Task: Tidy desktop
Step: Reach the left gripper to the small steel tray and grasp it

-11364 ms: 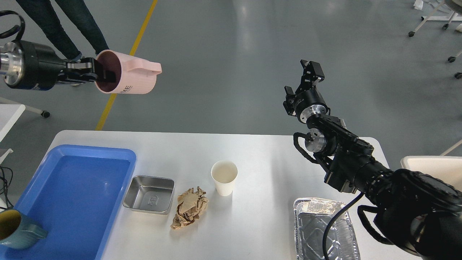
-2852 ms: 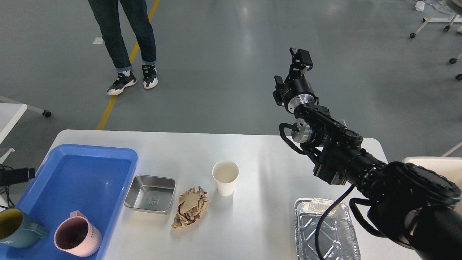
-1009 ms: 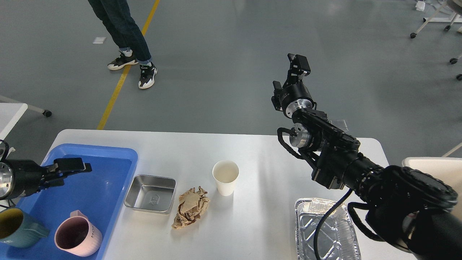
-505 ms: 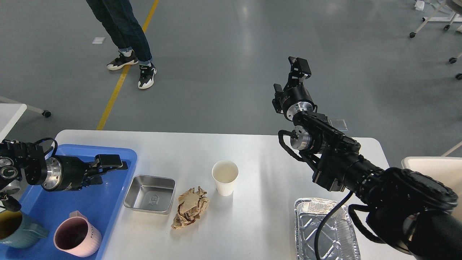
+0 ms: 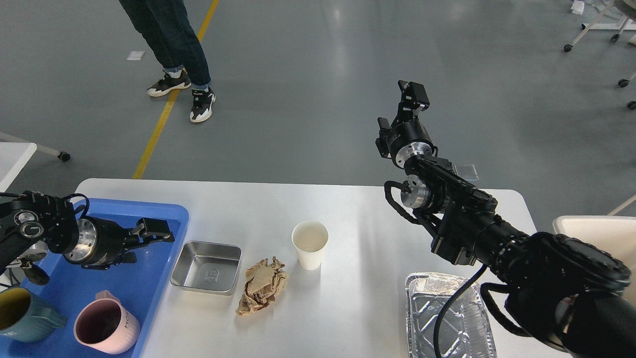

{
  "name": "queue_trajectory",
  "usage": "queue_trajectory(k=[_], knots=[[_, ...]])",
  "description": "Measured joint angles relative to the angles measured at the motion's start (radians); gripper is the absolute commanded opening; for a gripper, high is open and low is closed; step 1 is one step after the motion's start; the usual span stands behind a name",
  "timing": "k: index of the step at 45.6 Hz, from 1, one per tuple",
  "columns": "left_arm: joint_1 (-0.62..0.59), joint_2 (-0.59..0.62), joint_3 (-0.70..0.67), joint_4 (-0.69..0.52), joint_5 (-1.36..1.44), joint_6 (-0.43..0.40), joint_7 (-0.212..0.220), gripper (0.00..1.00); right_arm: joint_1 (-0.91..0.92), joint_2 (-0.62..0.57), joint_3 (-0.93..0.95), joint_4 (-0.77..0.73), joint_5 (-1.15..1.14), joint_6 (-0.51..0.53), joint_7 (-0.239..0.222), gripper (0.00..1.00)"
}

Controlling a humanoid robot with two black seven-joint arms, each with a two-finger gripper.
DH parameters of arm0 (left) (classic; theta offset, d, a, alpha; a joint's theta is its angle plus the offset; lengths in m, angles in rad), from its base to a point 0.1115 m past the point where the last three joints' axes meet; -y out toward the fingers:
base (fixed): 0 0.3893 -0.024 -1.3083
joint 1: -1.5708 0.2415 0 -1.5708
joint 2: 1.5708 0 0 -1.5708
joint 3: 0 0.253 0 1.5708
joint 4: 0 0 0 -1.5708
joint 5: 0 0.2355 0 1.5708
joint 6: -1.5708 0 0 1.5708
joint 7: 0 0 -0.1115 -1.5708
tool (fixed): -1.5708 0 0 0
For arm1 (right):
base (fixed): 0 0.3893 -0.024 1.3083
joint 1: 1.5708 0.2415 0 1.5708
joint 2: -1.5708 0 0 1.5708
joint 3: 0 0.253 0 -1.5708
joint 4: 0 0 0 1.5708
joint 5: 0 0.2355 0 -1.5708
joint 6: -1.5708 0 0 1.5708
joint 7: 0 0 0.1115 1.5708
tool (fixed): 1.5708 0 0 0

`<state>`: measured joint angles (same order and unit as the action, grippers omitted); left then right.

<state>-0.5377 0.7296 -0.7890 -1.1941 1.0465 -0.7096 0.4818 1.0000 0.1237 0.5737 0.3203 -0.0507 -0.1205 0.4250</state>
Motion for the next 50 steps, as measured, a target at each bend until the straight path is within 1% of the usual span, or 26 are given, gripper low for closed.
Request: queue_trajectory(k=[3, 6, 16, 26, 37, 45, 50], knots=[[-0.009, -0.024, -0.002, 0.024, -0.001, -0.022, 0.026, 0.98, -0.002, 0.001, 0.000, 0.000, 0.000, 0.000, 0.000, 1.00], [-0.013, -0.048, -0.003, 0.045, 0.002, -0.035, 0.038, 0.98, -0.004, 0.002, 0.000, 0.000, 0.000, 0.000, 0.000, 1.00], [-0.011, -0.086, 0.003, 0.072, 0.019, -0.031, 0.048, 0.98, -0.011, 0.001, 0.000, -0.001, -0.001, 0.000, 0.001, 1.00], [-0.003, -0.136, 0.004, 0.096, 0.061, -0.027, 0.068, 0.98, -0.016, 0.000, 0.000, -0.001, -0.001, -0.001, 0.001, 1.00], [-0.004, -0.177, 0.005, 0.123, 0.070, -0.003, 0.093, 0.97, -0.024, 0.001, 0.000, 0.000, -0.001, -0.001, 0.002, 1.00], [-0.008, -0.198, 0.004, 0.138, 0.084, 0.020, 0.098, 0.95, -0.026, 0.001, 0.000, 0.000, -0.001, -0.001, 0.003, 1.00], [-0.008, -0.213, 0.004, 0.151, 0.094, 0.031, 0.098, 0.92, -0.028, 0.002, 0.000, 0.000, -0.001, 0.000, 0.003, 1.00]])
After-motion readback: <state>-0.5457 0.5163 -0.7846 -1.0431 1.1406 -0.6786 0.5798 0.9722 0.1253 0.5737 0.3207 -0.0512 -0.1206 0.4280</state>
